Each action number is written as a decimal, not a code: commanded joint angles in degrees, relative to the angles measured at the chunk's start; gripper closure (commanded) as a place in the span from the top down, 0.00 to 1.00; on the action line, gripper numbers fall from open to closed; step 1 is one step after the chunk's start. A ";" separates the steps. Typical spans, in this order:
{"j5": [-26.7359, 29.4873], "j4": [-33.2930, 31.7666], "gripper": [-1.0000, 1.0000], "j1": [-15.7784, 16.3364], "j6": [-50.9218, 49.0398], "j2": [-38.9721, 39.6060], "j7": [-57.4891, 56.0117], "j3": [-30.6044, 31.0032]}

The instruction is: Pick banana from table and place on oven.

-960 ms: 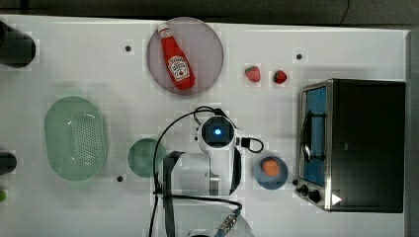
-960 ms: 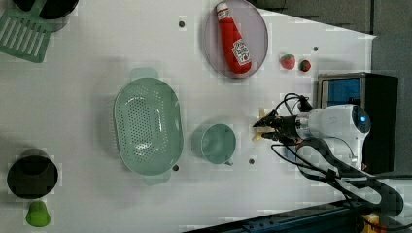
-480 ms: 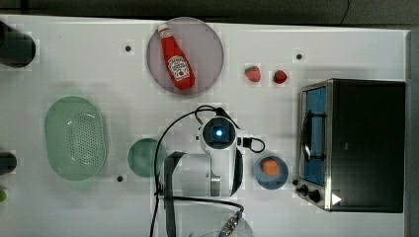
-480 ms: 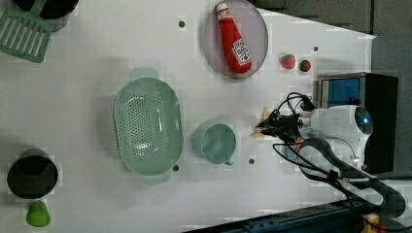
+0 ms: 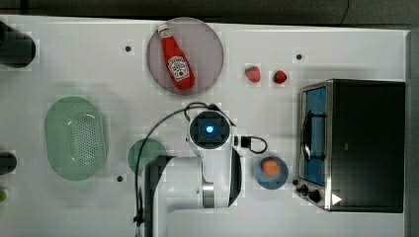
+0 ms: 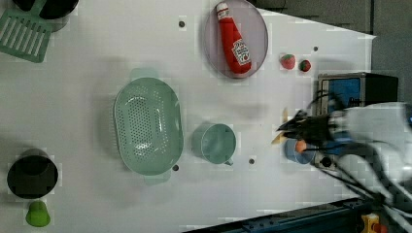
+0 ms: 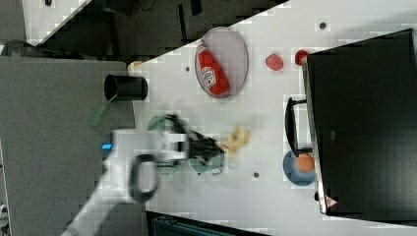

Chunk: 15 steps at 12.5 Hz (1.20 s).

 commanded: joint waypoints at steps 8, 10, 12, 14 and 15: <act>-0.41 30.84 0.21 -1.62 -30.11 -7.56 -11.61 -14.56; -0.41 33.69 0.21 -1.86 -29.95 -3.17 -21.69 -20.09; -0.41 35.90 0.21 -2.23 -28.81 1.52 -30.60 -25.82; -0.41 37.08 0.21 -2.41 -23.65 5.90 -39.29 -31.15; -0.41 37.13 0.21 -2.45 -20.90 7.86 -43.71 -33.37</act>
